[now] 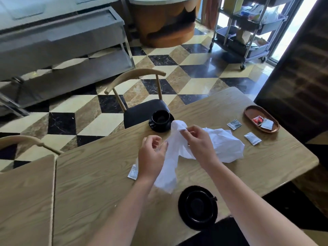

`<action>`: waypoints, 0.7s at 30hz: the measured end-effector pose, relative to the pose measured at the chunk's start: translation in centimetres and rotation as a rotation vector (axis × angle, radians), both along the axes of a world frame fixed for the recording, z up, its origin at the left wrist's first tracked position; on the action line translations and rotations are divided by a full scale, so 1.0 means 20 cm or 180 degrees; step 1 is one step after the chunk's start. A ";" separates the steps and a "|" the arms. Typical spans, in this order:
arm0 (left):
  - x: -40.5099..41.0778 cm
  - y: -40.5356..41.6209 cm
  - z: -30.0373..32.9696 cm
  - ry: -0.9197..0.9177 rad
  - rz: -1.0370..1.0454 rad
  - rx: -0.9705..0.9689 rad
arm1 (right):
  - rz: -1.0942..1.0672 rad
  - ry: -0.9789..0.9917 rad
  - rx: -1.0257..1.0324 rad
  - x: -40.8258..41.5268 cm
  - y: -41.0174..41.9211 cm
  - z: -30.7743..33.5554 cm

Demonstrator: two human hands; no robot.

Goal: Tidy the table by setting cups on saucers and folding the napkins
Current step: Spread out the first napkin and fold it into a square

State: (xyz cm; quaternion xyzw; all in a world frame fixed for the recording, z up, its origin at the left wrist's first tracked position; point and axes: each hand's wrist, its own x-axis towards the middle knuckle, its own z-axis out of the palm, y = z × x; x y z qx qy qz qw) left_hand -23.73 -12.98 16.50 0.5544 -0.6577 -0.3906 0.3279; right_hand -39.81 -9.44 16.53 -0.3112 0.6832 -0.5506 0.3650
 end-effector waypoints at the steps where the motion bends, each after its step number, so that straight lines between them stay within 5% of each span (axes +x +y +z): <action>1: 0.04 0.03 0.02 -0.0006 0.0092 -0.0040 | 0.0038 -0.0048 -0.0109 0.03 -0.01 0.07; 9: 0.34 0.28 0.11 0.0084 0.0503 -0.1045 | 0.0639 -0.0730 -0.0644 0.30 -0.02 0.47; 13: 0.41 0.36 0.15 0.0249 -0.0003 -0.0476 | 0.0834 -0.1069 -0.0557 0.47 -0.03 0.52; 21: 0.79 0.27 0.28 0.0866 0.0725 -0.0157 | 0.0972 -0.1151 -0.0504 0.92 -0.02 0.50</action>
